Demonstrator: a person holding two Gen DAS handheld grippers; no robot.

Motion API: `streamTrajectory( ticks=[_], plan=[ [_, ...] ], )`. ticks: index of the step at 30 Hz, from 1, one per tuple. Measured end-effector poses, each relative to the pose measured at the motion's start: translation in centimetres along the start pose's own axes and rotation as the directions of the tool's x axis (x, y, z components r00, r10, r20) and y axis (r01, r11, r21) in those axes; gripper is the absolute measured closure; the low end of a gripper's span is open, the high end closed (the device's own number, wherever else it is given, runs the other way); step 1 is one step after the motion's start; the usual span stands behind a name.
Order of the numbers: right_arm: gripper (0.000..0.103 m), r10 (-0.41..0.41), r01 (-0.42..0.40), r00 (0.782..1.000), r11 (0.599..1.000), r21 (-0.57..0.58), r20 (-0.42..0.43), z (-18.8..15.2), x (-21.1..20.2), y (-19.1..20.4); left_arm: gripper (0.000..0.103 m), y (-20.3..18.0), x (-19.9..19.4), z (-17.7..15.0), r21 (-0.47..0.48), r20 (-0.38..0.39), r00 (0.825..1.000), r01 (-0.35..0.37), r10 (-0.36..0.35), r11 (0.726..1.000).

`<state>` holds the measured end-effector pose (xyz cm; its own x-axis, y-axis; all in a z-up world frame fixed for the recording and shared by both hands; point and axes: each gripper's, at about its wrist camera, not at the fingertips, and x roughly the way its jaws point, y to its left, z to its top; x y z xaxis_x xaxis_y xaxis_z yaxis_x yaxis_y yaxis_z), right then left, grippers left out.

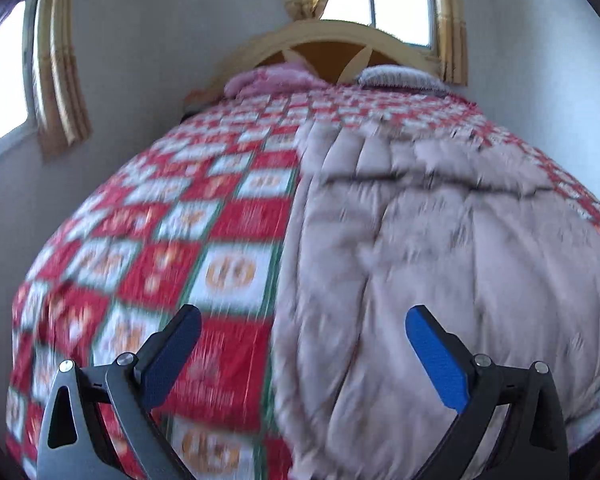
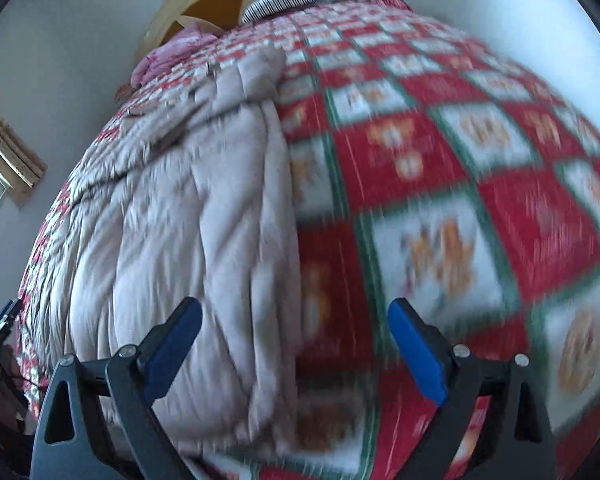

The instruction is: Fold large clothes

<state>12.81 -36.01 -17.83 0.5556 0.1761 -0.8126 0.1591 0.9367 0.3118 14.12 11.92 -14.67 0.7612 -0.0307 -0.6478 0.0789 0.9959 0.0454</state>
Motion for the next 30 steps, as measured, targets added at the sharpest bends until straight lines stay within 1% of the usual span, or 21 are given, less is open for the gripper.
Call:
streamTrajectory(
  ticks=[4, 5, 7, 9, 11, 13, 14, 16, 18, 19, 21, 22, 23, 24, 25, 26, 28, 29, 30],
  plan=[
    [0.007, 0.014, -0.014, 0.999, 1.000, 0.014, -0.037, -3.0, 0.5, -0.2, 0.001, 0.7, 0.8, -3.1, -0.069, -0.060, 0.997, 0.048, -0.053, 0.996],
    [0.009, 0.012, -0.012, 0.999, 1.000, 0.010, -0.046, -3.6, 0.5, 0.0, 0.001, 0.8, 1.1, -3.8, -0.089, -0.081, 0.994, 0.072, -0.079, 0.993],
    [0.011, 0.006, -0.007, 0.999, 1.000, -0.011, -0.035, -4.0, 0.1, 0.4, 0.001, 0.8, 1.4, -4.7, -0.125, -0.101, 0.987, 0.109, -0.122, 0.986],
    [0.012, 0.018, -0.016, 0.998, 0.999, 0.027, -0.065, -4.1, 0.6, 0.2, 0.001, 0.7, 2.0, -5.6, -0.156, -0.122, 0.981, 0.132, -0.151, 0.979],
    [0.018, 0.039, -0.034, 0.994, 0.998, 0.056, -0.103, -4.4, 1.3, 0.0, 0.001, 0.6, 2.3, -6.0, -0.185, -0.134, 0.975, 0.149, -0.175, 0.971],
    [0.019, 0.040, -0.035, 0.994, 0.998, 0.053, -0.098, -4.4, 1.4, 0.1, 0.001, 0.7, 2.4, -6.3, -0.225, -0.137, 0.967, 0.179, -0.213, 0.958],
    [0.020, 0.053, -0.047, 0.994, 0.997, 0.067, -0.095, -4.3, 1.4, 0.0, 0.001, 0.8, 2.6, -6.4, -0.239, -0.138, 0.964, 0.192, -0.229, 0.952],
    [0.026, 0.108, -0.096, 0.988, 0.990, 0.108, -0.114, -4.3, 2.1, -0.1, 0.001, 0.9, 3.0, -6.5, -0.257, -0.129, 0.958, 0.216, -0.254, 0.942],
    [0.037, 0.166, -0.147, 0.978, 0.978, 0.149, -0.123, -4.3, 2.9, -0.2, 0.001, 1.1, 3.3, -6.7, -0.292, -0.129, 0.949, 0.241, -0.288, 0.926],
    [0.040, 0.191, -0.169, 0.973, 0.972, 0.163, -0.127, -4.4, 3.1, -0.3, 0.001, 1.3, 3.2, -6.8, -0.302, -0.124, 0.944, 0.257, -0.305, 0.918],
    [0.055, 0.229, -0.203, 0.964, 0.961, 0.187, -0.131, -5.1, 3.5, -0.4, 0.002, 1.4, 3.1, -6.9, -0.305, -0.116, 0.939, 0.277, -0.324, 0.911],
    [0.059, 0.254, -0.225, 0.958, 0.953, 0.200, -0.131, -5.2, 3.5, -0.6, 0.008, 1.5, 3.0, -6.9, -0.303, -0.109, 0.937, 0.287, -0.332, 0.909],
    [0.067, 0.267, -0.238, 0.955, 0.950, 0.202, -0.130, -5.3, 3.2, -0.7, 0.013, 1.6, 2.9, -7.0, -0.305, -0.104, 0.935, 0.294, -0.338, 0.906],
    [0.073, 0.268, -0.240, 0.955, 0.951, 0.195, -0.128, -5.4, 2.9, -0.7, 0.026, 1.7, 2.7, -7.0, -0.307, -0.101, 0.932, 0.303, -0.347, 0.902],
    [0.078, 0.271, -0.247, 0.955, 0.952, 0.181, -0.124, -5.5, 2.5, -0.5, 0.040, 1.8, 2.4, -6.9, -0.302, -0.099, 0.931, 0.308, -0.351, 0.902],
    [0.085, 0.279, -0.257, 0.953, 0.951, 0.170, -0.118, -5.5, 2.1, -0.5, 0.047, 1.8, 2.1, -6.8, -0.290, -0.096, 0.929, 0.318, -0.358, 0.903],
    [0.087, 0.282, -0.267, 0.953, 0.953, 0.141, -0.105, -5.8, 0.9, -0.1, 0.077, 1.9, 1.2, -6.4, -0.257, -0.091, 0.922, 0.343, -0.376, 0.904],
    [0.088, 0.293, -0.279, 0.951, 0.951, 0.134, -0.098, -5.9, 0.4, 0.0, 0.083, 1.8, 0.6, -6.1, -0.246, -0.078, 0.918, 0.360, -0.389, 0.900],
    [0.089, 0.305, -0.292, 0.948, 0.947, 0.131, -0.091, -6.0, -0.1, 0.0, 0.087, 1.7, -0.2, -5.8, -0.231, -0.063, 0.918, 0.369, -0.392, 0.900]
  ],
)
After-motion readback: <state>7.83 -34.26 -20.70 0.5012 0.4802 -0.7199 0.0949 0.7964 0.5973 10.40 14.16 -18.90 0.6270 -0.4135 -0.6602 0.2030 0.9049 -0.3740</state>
